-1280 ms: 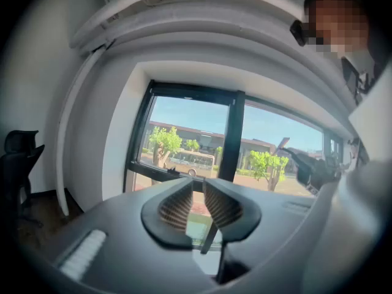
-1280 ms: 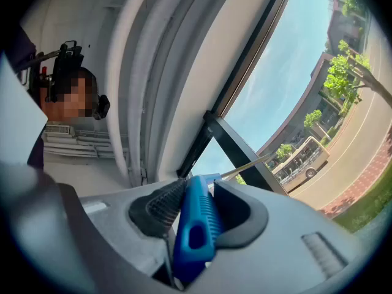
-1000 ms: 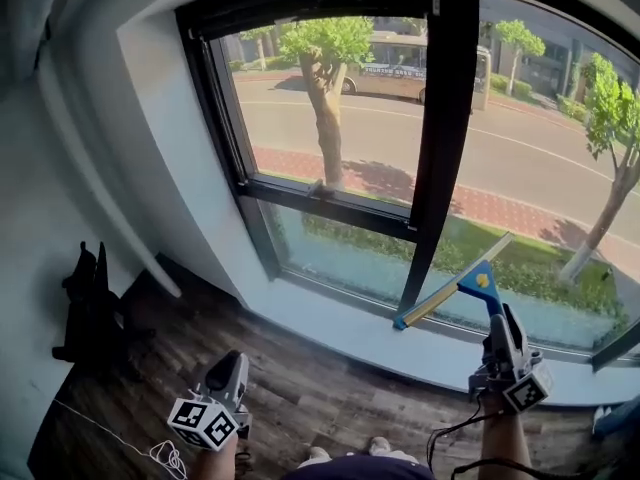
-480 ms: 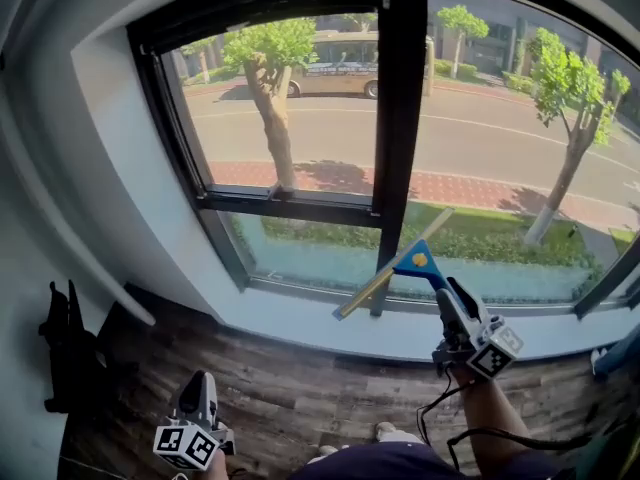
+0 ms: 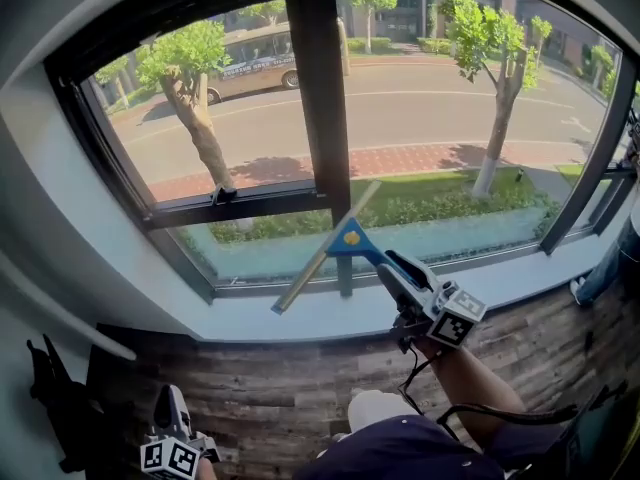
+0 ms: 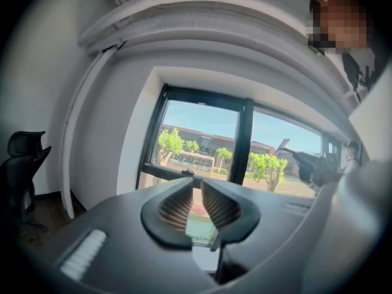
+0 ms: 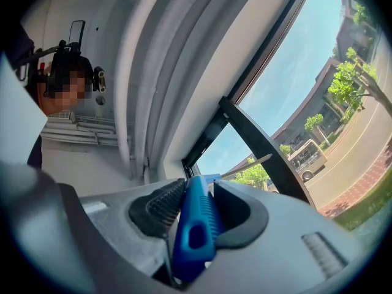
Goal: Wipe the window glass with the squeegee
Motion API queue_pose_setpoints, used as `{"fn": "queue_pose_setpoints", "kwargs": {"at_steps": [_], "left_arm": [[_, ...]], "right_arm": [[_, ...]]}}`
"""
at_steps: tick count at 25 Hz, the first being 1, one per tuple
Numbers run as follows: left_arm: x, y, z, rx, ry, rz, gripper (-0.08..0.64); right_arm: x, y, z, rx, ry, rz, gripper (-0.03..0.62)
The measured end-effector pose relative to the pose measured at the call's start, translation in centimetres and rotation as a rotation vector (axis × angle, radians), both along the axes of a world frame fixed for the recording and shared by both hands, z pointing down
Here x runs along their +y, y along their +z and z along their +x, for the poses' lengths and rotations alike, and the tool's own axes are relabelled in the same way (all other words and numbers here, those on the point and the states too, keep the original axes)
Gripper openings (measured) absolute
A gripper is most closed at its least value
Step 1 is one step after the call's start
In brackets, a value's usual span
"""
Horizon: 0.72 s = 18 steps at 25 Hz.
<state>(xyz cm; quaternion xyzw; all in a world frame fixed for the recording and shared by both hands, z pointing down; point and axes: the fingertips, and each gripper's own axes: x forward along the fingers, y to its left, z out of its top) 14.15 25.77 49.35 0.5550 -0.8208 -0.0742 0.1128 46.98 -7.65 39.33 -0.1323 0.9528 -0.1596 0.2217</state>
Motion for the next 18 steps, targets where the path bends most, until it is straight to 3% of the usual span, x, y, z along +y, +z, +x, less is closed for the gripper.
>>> {"fn": "queue_pose_setpoints", "kwargs": {"at_steps": [8, 12, 18], "left_arm": [[-3.1, 2.2, -0.9, 0.005, 0.047, -0.029, 0.031], [-4.1, 1.3, -2.8, -0.022, 0.028, -0.047, 0.03], [-5.9, 0.3, -7.4, -0.074, -0.007, -0.069, 0.029]], "right_arm": [[-1.4, 1.6, -0.5, 0.034, 0.035, 0.009, 0.15], [-3.9, 1.3, -3.6, 0.029, 0.061, -0.017, 0.15], [-7.7, -0.4, -8.6, -0.001, 0.036, 0.053, 0.15]]}}
